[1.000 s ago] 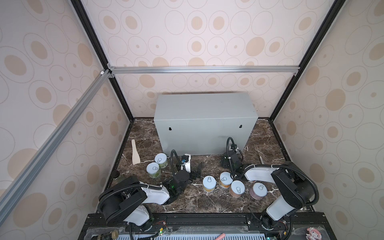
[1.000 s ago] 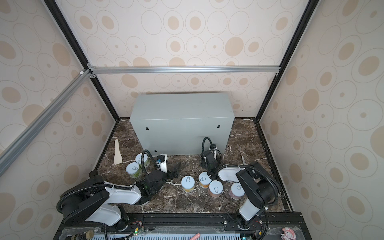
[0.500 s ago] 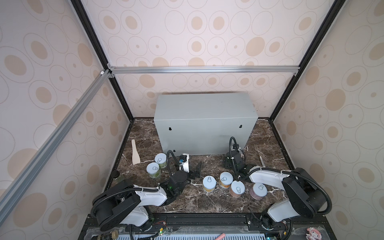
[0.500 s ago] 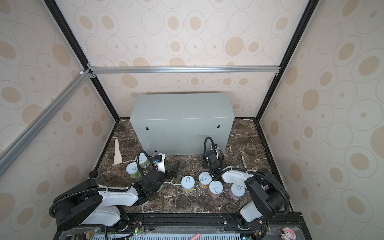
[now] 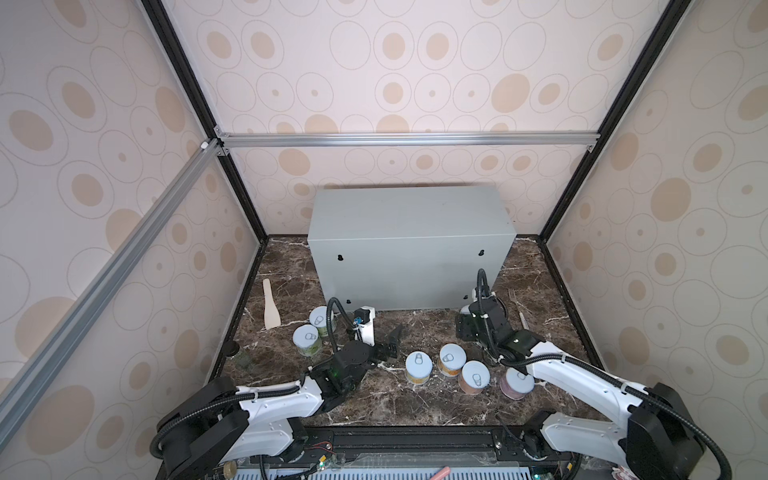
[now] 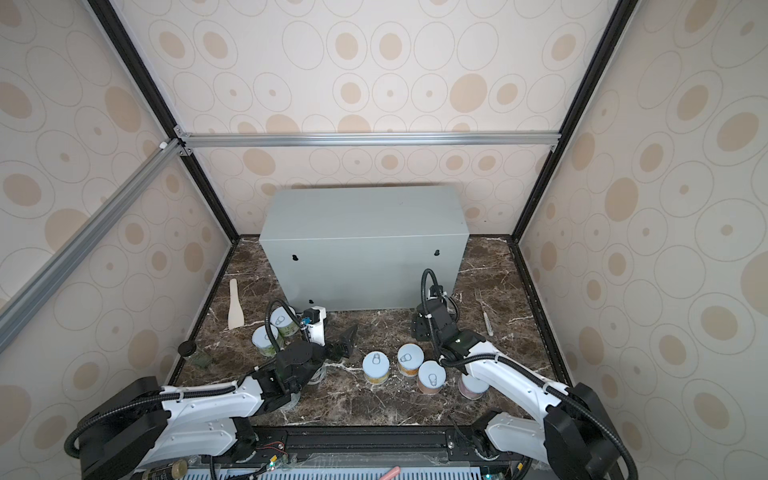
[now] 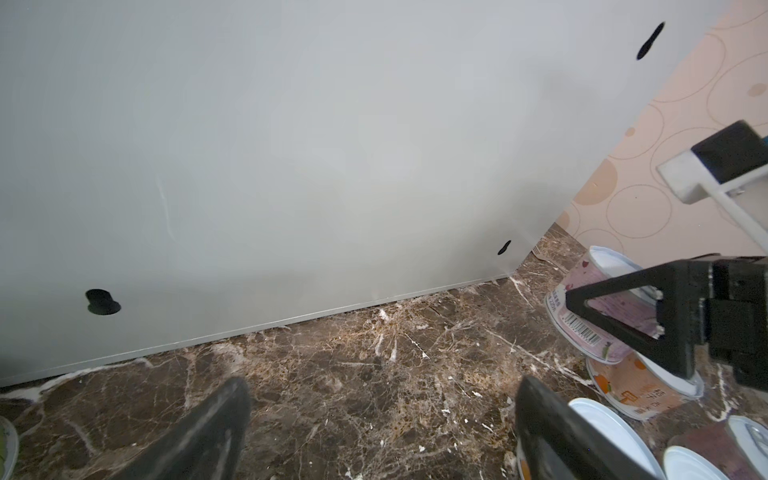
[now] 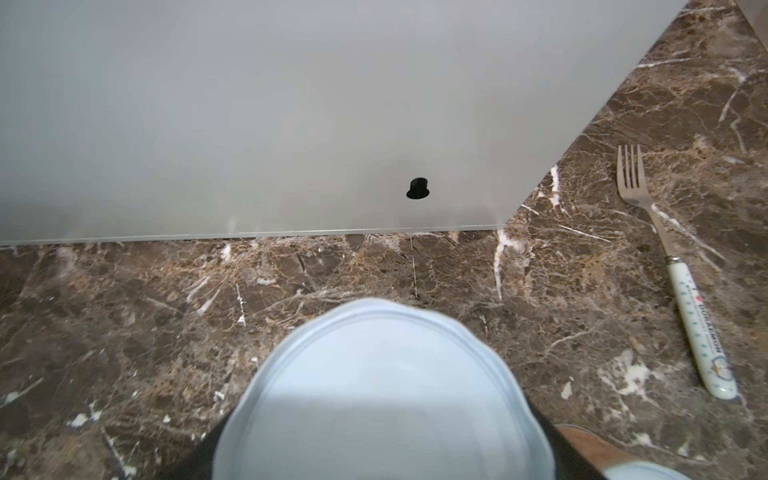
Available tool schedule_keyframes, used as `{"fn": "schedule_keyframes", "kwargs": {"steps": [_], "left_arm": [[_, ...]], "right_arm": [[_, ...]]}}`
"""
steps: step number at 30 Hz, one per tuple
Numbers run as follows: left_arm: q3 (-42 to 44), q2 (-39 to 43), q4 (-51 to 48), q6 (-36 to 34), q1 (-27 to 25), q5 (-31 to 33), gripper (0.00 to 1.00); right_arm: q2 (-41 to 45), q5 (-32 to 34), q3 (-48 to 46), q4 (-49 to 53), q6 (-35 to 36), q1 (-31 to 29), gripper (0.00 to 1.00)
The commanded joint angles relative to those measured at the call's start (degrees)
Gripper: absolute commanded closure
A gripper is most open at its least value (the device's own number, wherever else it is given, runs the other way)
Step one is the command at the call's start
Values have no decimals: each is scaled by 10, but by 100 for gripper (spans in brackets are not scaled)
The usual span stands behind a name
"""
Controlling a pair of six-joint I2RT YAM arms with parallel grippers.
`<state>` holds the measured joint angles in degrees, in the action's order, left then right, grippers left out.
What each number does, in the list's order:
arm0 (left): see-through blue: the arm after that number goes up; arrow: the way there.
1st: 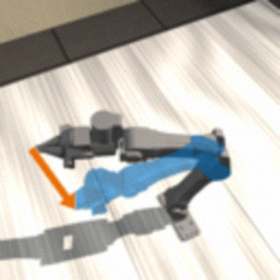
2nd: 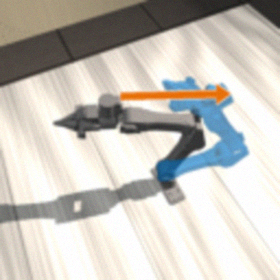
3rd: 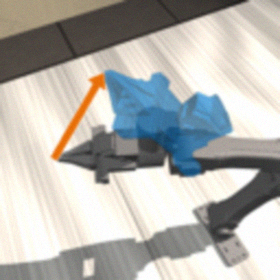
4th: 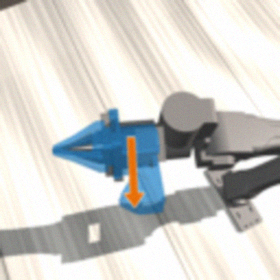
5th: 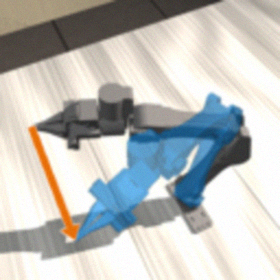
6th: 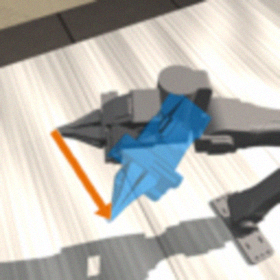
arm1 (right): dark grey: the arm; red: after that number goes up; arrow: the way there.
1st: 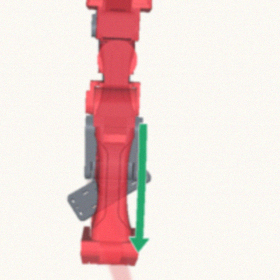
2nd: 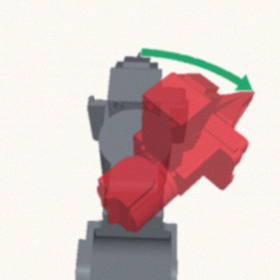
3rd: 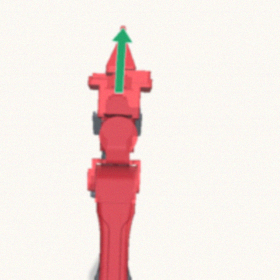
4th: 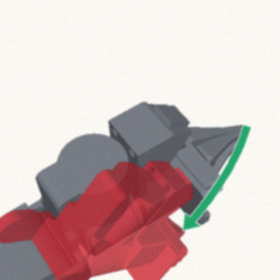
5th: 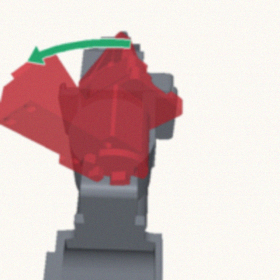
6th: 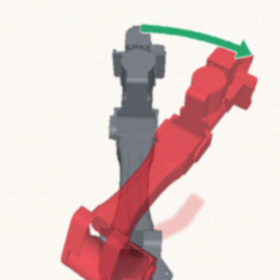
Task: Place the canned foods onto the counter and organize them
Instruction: 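Close the right gripper on the pink can and lift it, then raise the pink can with the right gripper above the cabinet top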
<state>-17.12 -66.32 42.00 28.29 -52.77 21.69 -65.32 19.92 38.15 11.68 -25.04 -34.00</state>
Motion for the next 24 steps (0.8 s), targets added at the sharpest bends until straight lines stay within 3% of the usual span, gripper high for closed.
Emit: {"fn": "schedule_keyframes", "kwargs": {"steps": [1, 11, 24], "left_arm": [[-24, 42, -66, 10, -1, -9, 1], [-75, 129, -215, -6, 0, -50, 1], [-245, 108, -411, -1, 10, -154, 1]], "right_arm": [[38, -28, 45, 57, 23, 1, 44], [91, -75, 158, 213, 68, 1, 45], [79, -145, 373, 383, 106, 1, 49]]}}
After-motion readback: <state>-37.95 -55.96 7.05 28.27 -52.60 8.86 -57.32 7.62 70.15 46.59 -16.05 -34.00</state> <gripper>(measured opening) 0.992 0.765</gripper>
